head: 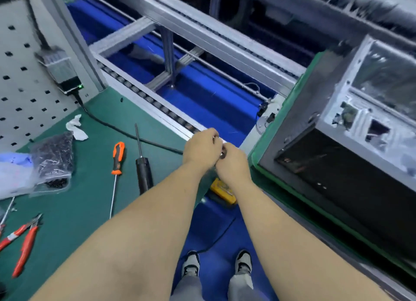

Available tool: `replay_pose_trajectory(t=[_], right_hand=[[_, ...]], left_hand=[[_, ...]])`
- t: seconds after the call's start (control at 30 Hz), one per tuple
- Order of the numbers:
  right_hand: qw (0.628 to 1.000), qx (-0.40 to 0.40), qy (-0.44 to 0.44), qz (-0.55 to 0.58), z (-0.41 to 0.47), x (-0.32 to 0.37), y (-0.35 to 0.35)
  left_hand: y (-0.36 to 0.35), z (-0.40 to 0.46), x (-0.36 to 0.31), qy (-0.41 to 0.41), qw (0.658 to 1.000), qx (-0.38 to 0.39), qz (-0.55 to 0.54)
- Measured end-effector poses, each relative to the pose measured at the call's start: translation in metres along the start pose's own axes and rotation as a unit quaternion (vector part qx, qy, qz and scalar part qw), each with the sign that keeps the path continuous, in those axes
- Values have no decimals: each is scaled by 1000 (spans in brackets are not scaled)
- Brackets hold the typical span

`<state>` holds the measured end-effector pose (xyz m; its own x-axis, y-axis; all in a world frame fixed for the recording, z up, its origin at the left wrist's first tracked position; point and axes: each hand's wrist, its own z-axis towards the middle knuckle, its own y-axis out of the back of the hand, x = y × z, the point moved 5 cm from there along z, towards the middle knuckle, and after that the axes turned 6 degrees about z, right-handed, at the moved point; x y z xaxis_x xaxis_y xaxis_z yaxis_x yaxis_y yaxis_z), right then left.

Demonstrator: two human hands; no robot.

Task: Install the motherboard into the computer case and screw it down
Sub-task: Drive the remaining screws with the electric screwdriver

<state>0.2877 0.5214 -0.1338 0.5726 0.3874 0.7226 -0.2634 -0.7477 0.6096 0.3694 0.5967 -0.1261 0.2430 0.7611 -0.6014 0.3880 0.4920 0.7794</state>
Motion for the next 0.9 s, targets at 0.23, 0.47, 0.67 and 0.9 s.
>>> replay_pose_trajectory(t=[0.23, 0.47, 0.67, 0.9], right_hand=[[995, 59, -53, -67, -20, -75, 24], [989, 110, -41, -86, -20, -98, 6], [979, 84, -53, -179, -10, -100, 6], [985, 6, -35, -166, -31, -84, 11]], left_hand=[[-77, -26, -25, -141, 941, 223, 210], [-94, -25, -13, -192, 899, 196, 341], [-101, -26, -10, -195, 901, 197, 335], [-78, -33, -12, -166, 940, 223, 198]])
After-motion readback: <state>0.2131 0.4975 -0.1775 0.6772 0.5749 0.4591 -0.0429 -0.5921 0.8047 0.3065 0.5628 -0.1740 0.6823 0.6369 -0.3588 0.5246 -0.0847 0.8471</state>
